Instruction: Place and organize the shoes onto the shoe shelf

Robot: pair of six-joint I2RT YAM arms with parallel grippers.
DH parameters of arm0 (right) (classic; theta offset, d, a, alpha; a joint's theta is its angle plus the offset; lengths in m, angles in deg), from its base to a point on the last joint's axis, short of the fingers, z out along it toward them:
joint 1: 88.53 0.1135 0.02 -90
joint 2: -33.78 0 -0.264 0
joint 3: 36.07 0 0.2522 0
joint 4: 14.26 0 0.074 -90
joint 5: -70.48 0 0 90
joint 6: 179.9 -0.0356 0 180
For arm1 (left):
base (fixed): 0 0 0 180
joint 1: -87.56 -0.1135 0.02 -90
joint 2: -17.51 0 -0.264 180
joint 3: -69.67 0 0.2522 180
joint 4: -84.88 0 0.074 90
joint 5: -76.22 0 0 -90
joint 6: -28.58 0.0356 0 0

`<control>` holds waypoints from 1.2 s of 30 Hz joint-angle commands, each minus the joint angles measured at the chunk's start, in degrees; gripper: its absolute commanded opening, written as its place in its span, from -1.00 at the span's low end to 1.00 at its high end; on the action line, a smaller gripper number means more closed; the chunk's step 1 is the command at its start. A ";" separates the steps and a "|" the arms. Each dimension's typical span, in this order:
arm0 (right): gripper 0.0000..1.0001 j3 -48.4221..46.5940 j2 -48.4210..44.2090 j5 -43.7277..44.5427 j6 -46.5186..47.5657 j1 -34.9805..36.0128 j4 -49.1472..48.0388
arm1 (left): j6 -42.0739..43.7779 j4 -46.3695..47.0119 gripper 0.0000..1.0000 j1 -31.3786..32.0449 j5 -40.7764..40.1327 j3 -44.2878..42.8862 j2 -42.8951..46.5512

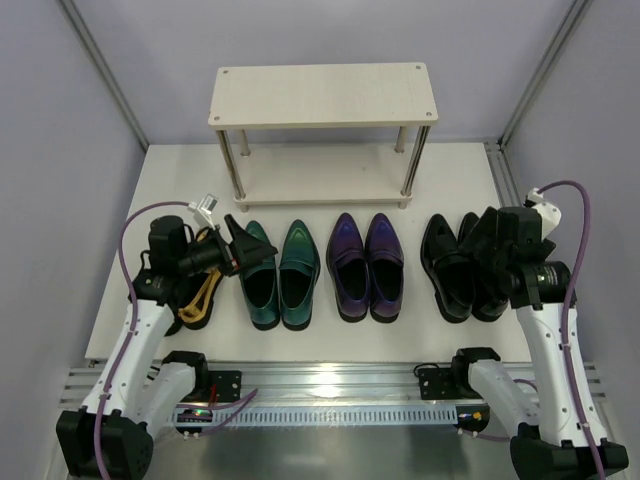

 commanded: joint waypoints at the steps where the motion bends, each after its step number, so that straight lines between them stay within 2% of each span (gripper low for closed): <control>1: 0.95 0.30 2.71 4.85 -1.43 0.00 1.91 | -1.40 3.95 0.99 0.17 2.82 0.61 0.06; 5: 0.95 0.83 7.02 10.65 -3.19 -0.09 1.48 | -0.80 3.42 0.99 0.17 3.26 0.61 -0.12; 10: 0.95 2.58 14.12 11.45 -0.92 -1.14 -3.96 | 0.96 0.35 0.99 0.17 3.00 0.17 0.15; 16: 0.95 3.20 21.96 2.42 2.17 -2.99 -6.26 | 1.84 -1.06 1.00 0.17 2.21 0.70 2.34; 25: 1.00 10.05 26.35 -1.55 1.29 -3.08 -11.88 | 3.95 -3.87 0.99 0.17 1.94 0.53 3.84; 27: 0.90 11.37 28.46 -2.43 1.02 -3.08 -13.20 | 4.13 -4.14 1.00 0.17 2.12 0.35 4.01; 30: 0.57 12.69 30.57 -4.54 1.37 -3.08 -15.13 | 4.65 -4.84 1.00 0.17 2.03 0.26 4.28; 34: 0.23 13.31 31.99 -7.26 1.46 -2.99 -16.28 | 5.27 -5.54 0.99 0.17 1.68 0.17 4.45; 35: -0.03 13.49 31.73 -7.70 1.46 -3.08 -16.45 | 5.36 -5.63 0.99 0.17 1.68 0.26 4.37; 36: -0.13 13.57 31.37 -7.88 1.38 -3.08 -16.54 | 5.36 -5.63 1.00 0.17 1.59 0.26 4.37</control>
